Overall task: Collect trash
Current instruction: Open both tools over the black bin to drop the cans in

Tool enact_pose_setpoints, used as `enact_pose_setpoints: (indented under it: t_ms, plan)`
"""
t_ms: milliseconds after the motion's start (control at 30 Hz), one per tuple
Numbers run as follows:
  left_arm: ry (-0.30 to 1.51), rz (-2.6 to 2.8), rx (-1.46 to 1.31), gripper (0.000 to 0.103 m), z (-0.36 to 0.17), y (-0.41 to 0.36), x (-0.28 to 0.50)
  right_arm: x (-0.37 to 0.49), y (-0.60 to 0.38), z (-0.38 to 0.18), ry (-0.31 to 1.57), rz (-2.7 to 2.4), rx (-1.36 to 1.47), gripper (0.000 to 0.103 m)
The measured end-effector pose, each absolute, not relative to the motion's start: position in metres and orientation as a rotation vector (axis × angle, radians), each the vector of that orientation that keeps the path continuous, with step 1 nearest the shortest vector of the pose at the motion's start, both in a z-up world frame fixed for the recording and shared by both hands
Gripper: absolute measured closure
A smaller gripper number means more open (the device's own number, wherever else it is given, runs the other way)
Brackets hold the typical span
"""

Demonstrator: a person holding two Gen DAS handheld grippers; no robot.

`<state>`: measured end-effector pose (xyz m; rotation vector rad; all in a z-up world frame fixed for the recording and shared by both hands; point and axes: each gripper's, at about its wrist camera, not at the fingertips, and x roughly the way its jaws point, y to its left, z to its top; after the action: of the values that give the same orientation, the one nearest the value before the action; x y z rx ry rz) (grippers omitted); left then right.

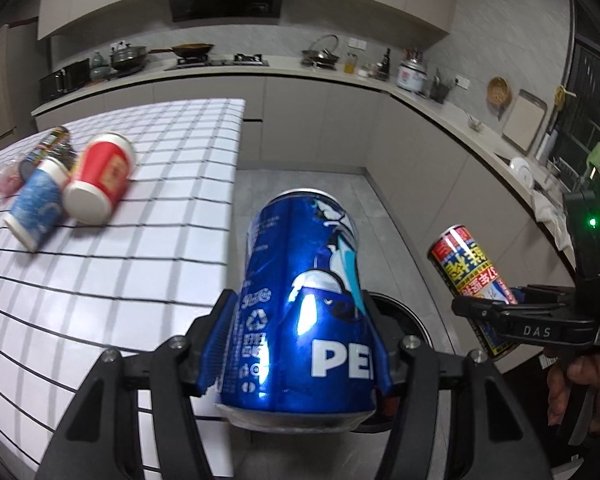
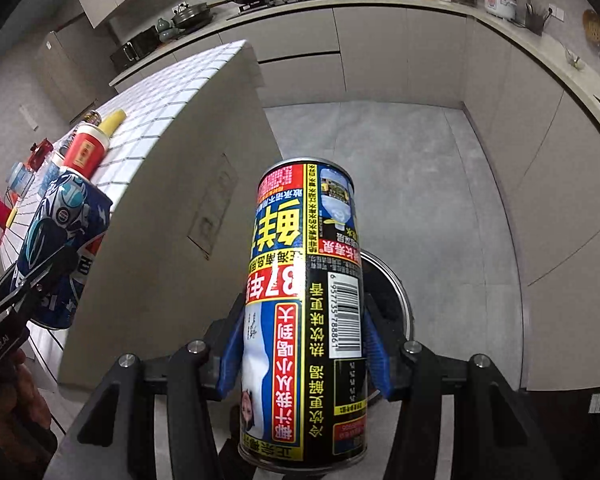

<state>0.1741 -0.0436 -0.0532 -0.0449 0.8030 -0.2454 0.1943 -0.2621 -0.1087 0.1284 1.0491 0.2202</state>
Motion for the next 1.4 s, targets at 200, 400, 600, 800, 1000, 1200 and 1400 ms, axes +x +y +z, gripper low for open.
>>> enact_pose_setpoints:
  t_ms: [200, 400, 600, 800, 1000, 1200, 1400]
  plan:
    - [0.843, -0.264, -0.028, 0.043, -0.072, -0.074, 0.168, 0.191, -0.277, -0.132, 1.087, 0.235, 0.117, 0.048]
    - [0.894, -0.25, -0.058, 0.043, -0.107, -0.085, 0.173, 0.194, -0.278, -0.165, 1.103, 0.285, -0.002, 0.048]
    - [0.94, -0.248, -0.064, 0.043, -0.127, -0.091, 0.168, 0.199, -0.276, -0.203, 1.146, 0.35, -0.061, 0.048]
    - [0.988, -0.286, -0.103, 0.042, -0.136, -0.1, 0.174, 0.2, -0.266, -0.211, 1.102, 0.416, -0.123, 0.048]
    - [0.962, -0.301, -0.232, 0.004, -0.12, -0.097, 0.183, 0.186, -0.276, -0.231, 1.111, 0.375, -0.322, 0.0]
    - [0.95, -0.229, -0.181, 0.004, -0.111, -0.099, 0.182, 0.176, -0.301, -0.217, 1.102, 0.325, -0.2, 0.0]
    - [0.938, -0.194, -0.114, 0.004, -0.107, -0.095, 0.173, 0.178, -0.303, -0.197, 1.085, 0.314, -0.119, 0.0]
